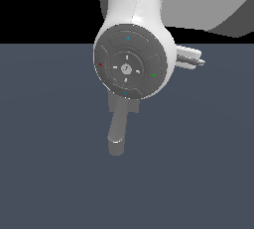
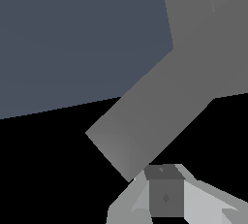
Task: Turn on the faucet by rotating a designated handle.
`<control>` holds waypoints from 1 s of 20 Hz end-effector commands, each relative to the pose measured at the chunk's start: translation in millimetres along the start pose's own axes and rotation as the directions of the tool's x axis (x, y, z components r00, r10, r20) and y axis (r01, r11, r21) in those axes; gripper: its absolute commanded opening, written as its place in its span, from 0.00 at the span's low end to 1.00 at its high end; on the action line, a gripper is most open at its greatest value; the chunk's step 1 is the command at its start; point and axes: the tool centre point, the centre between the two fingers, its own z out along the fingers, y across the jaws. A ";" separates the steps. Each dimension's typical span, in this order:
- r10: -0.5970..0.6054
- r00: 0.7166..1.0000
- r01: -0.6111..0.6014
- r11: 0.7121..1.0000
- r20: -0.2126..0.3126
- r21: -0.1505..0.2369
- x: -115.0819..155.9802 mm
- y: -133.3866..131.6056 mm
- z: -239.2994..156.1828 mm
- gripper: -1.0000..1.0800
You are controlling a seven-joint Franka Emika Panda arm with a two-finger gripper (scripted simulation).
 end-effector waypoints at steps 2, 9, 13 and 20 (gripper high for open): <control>-0.090 0.994 0.100 0.972 0.058 -0.212 -10.5 24.9 -0.9 0.00; -0.121 0.992 0.125 0.966 0.031 -0.224 9.9 6.9 3.8 0.00; -0.140 0.990 0.139 0.963 0.015 -0.231 21.3 -3.7 6.4 0.00; -0.172 0.985 0.164 0.956 -0.011 -0.244 40.7 -22.6 10.7 0.00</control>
